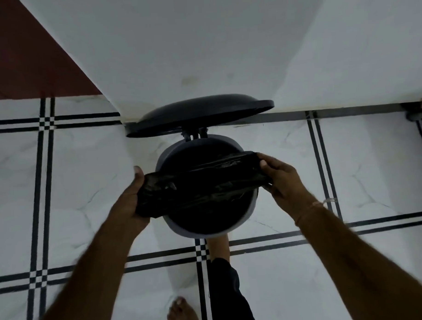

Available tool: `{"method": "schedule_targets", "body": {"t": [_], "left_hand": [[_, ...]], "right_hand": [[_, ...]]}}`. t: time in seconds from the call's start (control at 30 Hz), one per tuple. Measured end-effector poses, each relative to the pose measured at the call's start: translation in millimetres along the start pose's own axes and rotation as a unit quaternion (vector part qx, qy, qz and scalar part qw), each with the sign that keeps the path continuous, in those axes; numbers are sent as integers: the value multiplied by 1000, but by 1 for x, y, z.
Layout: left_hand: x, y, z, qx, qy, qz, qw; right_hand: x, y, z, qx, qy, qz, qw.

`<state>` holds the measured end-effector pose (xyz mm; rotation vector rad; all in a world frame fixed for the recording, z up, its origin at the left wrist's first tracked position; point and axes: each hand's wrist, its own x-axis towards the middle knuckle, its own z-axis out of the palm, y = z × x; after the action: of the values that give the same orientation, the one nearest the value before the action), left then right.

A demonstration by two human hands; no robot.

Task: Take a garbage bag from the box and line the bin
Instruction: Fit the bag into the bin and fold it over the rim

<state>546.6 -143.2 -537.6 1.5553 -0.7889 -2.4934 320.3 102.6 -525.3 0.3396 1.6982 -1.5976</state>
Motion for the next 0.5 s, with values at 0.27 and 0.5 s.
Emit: {"method": "schedule_targets", "body": {"t": [0.27, 0.5], "left_hand": [[4, -5, -26, -116, 60, 24, 991], [9, -8, -42, -151, 16, 50, 987]], "right_hand": [[6, 5, -11, 196, -4, 3, 981], [4, 17, -22, 72, -33, 55, 995]]}}
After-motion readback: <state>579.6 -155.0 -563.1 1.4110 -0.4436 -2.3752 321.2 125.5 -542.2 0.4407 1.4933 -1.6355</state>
